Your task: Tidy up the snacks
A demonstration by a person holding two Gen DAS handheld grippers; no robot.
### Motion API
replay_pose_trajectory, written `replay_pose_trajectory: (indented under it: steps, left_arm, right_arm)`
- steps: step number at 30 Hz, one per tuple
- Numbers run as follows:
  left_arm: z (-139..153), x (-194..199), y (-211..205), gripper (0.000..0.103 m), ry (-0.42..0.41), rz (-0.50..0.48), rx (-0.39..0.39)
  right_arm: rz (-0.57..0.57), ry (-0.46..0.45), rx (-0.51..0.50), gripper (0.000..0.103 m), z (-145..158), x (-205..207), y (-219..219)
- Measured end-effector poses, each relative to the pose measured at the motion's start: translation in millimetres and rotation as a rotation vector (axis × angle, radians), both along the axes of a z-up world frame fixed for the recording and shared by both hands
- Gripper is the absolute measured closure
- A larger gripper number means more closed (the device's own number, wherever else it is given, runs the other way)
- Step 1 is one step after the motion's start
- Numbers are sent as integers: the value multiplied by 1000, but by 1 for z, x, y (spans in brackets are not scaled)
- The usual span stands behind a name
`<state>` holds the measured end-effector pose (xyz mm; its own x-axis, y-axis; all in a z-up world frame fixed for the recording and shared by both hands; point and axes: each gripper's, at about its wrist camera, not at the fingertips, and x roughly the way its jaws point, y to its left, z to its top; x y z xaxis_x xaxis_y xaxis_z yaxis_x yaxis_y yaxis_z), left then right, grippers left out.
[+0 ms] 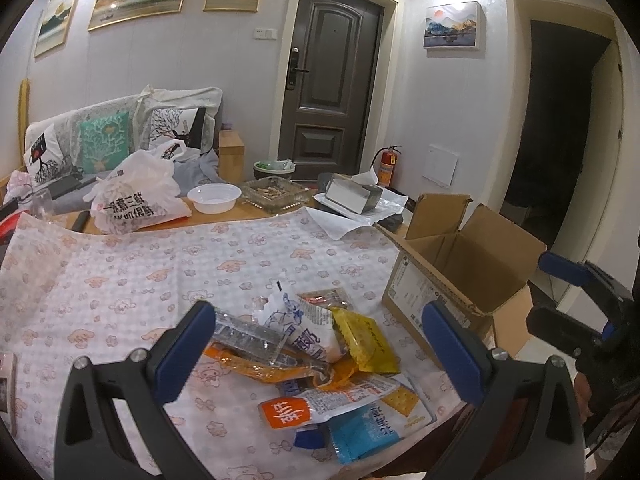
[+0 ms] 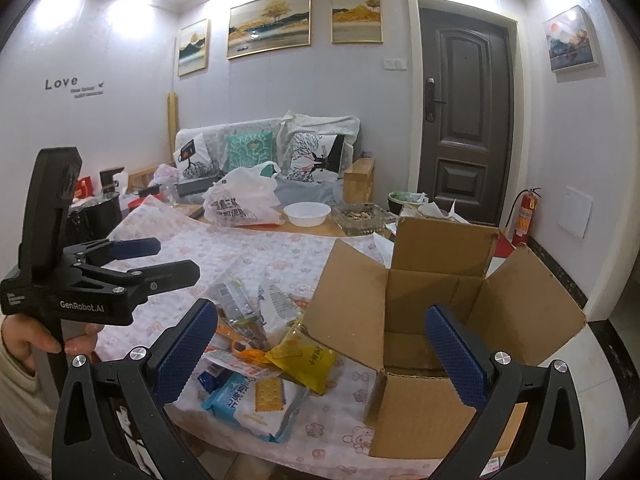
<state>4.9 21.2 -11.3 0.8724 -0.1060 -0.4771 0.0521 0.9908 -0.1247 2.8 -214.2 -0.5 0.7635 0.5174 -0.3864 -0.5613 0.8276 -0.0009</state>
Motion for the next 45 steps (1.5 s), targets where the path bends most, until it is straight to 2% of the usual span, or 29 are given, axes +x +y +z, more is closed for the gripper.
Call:
replay_pose_trajectory:
  steps: [2,5,7,9,10,13,16,23,34,38,45]
  left_arm:
    - [0,-1,6,1,3,-10,5]
    - [-1,0,18,1,11,-31,7]
    - [-3,1,27,1,17,-48,1]
    - [-7,2,38,1,36,-66,2]
    - [-9,2,40,1,39,-72,3]
    - [-20,4,52,1,68,-87,-9]
    - [-33,8,61,1,104,-98,-45]
    - [-60,10,65,1,150,-151,-76]
    - [-86,19,53,1,217,-230,-101]
    - [-92,20,51,1,234,-227,-107]
    - [-99,20,49,1,259,-234,-114]
  right_arm:
    - [-18,-4,2,0,2,-4,5]
    - [36,22,-7,0,3,-7,22]
    - [78,37,-25,8,0,-13,38]
    - [100,59,-48,25,-6,-17,53]
    - [113,79,-52,27,-11,-18,59]
    - [155,206,-32,30,-37,-17,76]
    - [129,316,-39,33,-64,-10,84]
    - [39,473,-79,33,-115,16,81]
    - [22,419,-167,28,-124,25,92]
    - [-2,391,-196,16,-129,35,103]
    - [-16,330,-267,15,-134,32,109]
